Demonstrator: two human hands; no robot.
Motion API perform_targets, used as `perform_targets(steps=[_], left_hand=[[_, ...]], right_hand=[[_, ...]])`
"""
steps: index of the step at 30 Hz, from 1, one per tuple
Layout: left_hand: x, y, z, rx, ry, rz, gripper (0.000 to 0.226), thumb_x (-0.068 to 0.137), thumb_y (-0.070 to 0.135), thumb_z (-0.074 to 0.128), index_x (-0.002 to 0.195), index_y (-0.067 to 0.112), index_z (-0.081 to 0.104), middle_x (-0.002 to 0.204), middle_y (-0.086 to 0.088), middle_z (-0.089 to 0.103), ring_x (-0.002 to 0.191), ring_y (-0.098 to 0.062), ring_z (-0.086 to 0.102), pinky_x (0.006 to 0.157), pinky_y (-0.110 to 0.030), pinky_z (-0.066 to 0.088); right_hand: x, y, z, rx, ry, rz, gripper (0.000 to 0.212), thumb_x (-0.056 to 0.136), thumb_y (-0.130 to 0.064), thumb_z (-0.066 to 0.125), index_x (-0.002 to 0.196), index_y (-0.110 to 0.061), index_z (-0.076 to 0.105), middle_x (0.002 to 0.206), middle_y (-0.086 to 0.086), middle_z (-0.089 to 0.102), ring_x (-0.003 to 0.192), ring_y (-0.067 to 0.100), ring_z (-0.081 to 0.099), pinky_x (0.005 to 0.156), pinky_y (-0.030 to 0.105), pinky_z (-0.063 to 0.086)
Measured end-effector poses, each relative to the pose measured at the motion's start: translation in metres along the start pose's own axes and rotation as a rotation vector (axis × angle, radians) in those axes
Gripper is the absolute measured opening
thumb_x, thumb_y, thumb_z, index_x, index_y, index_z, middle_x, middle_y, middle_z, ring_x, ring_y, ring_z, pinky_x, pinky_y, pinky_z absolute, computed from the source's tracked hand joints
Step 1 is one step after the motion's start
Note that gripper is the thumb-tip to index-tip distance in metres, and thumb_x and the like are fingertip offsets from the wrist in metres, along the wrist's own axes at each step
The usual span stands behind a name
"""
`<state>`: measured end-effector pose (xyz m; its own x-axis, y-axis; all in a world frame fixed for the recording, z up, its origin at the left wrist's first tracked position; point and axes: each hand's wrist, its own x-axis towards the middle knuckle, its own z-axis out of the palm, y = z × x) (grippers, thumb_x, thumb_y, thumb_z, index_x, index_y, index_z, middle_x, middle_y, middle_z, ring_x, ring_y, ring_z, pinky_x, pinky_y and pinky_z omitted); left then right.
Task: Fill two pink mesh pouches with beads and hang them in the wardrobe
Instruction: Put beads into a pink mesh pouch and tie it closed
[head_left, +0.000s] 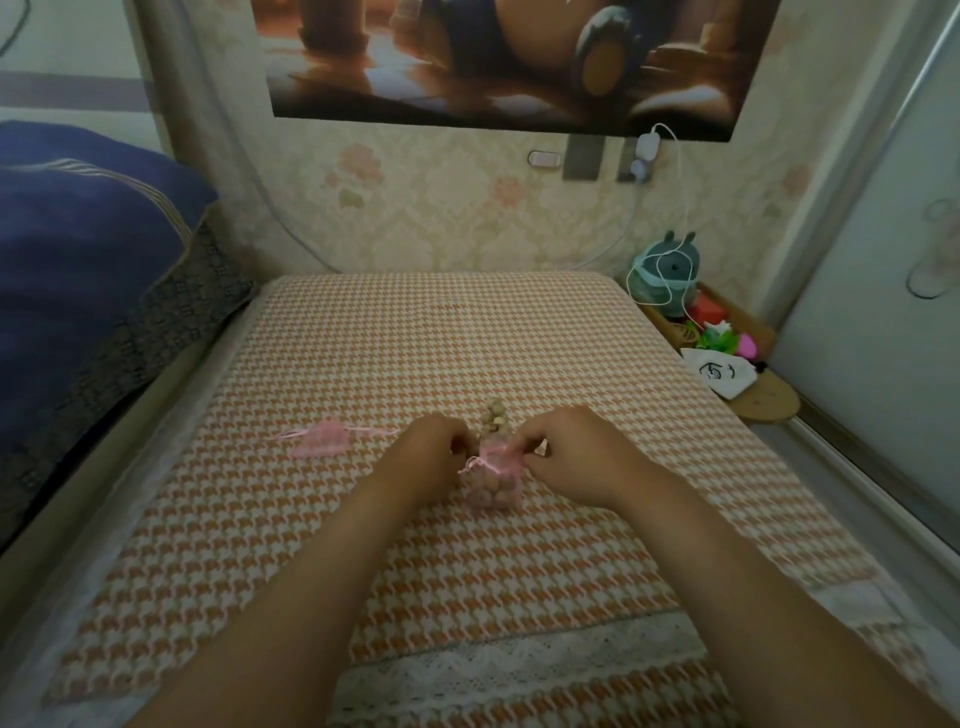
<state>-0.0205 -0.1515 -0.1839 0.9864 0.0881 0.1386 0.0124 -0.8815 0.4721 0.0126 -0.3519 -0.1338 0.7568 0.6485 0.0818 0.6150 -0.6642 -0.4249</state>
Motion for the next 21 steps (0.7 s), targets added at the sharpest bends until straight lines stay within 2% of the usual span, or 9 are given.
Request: perform_targets(steps=[3, 5, 9, 12, 16, 19, 21], left_hand=[[0.001, 0.007, -0.013, -0.133, 0.124, -0.011, 0.009, 0.085, 0.014, 0.071, 0.094, 0.013, 0.074, 0.086, 0.005, 0.065, 0.073, -0.005, 0.059, 0.068, -0.015, 0.043], [-0.001, 0.017, -0.024, -0.272, 0.201, 0.007, 0.012, 0.086, 0.014, 0.072, 0.097, 0.017, 0.073, 0.086, 0.012, 0.065, 0.073, 0.003, 0.06, 0.067, -0.007, 0.043], [-0.012, 0.033, -0.036, -0.485, 0.204, 0.076, 0.017, 0.082, 0.016, 0.076, 0.098, 0.022, 0.071, 0.088, 0.011, 0.07, 0.076, 0.002, 0.064, 0.069, -0.009, 0.05], [-0.018, 0.036, -0.031, -0.364, 0.14, 0.09, 0.01, 0.081, 0.02, 0.077, 0.091, 0.022, 0.073, 0.085, 0.014, 0.07, 0.073, 0.007, 0.059, 0.065, -0.008, 0.044], [-0.017, 0.036, -0.024, -0.278, 0.133, 0.09, 0.009, 0.082, 0.026, 0.076, 0.091, 0.025, 0.074, 0.089, 0.016, 0.068, 0.08, 0.004, 0.058, 0.074, -0.016, 0.045], [-0.014, 0.035, -0.023, -0.248, 0.107, 0.12, 0.01, 0.083, 0.031, 0.073, 0.093, 0.028, 0.074, 0.095, 0.016, 0.066, 0.086, -0.002, 0.06, 0.078, -0.022, 0.049], [-0.012, 0.036, -0.025, -0.256, 0.138, 0.125, 0.009, 0.086, 0.032, 0.069, 0.095, 0.03, 0.072, 0.099, 0.016, 0.063, 0.086, -0.001, 0.06, 0.078, -0.021, 0.049]], right_hand=[[0.001, 0.001, -0.001, 0.003, 0.001, 0.01, 0.022, 0.089, -0.022, 0.064, 0.097, -0.038, 0.077, 0.095, -0.017, 0.073, 0.078, 0.003, 0.064, 0.075, 0.037, 0.058], [0.001, 0.002, -0.001, -0.011, -0.003, 0.008, 0.02, 0.09, -0.024, 0.064, 0.098, -0.036, 0.077, 0.095, -0.014, 0.074, 0.08, 0.005, 0.065, 0.076, 0.039, 0.058], [0.0, 0.001, -0.002, -0.046, -0.008, 0.004, 0.019, 0.09, -0.026, 0.063, 0.101, -0.034, 0.076, 0.098, -0.013, 0.074, 0.083, 0.008, 0.065, 0.078, 0.04, 0.057], [0.0, -0.002, -0.003, -0.054, -0.017, -0.004, 0.018, 0.091, -0.028, 0.064, 0.102, -0.034, 0.076, 0.101, -0.013, 0.074, 0.086, 0.008, 0.065, 0.079, 0.035, 0.055], [-0.001, -0.005, -0.004, -0.073, -0.01, -0.015, 0.015, 0.091, -0.033, 0.065, 0.1, -0.035, 0.077, 0.101, -0.014, 0.073, 0.083, 0.003, 0.06, 0.074, 0.027, 0.05], [-0.001, -0.003, -0.004, -0.066, -0.006, -0.012, 0.015, 0.091, -0.033, 0.064, 0.098, -0.034, 0.077, 0.1, -0.012, 0.074, 0.085, 0.006, 0.062, 0.075, 0.03, 0.052], [-0.001, -0.001, -0.004, -0.066, -0.002, -0.008, 0.016, 0.09, -0.031, 0.064, 0.098, -0.035, 0.077, 0.097, -0.012, 0.074, 0.084, 0.007, 0.064, 0.076, 0.034, 0.055]])
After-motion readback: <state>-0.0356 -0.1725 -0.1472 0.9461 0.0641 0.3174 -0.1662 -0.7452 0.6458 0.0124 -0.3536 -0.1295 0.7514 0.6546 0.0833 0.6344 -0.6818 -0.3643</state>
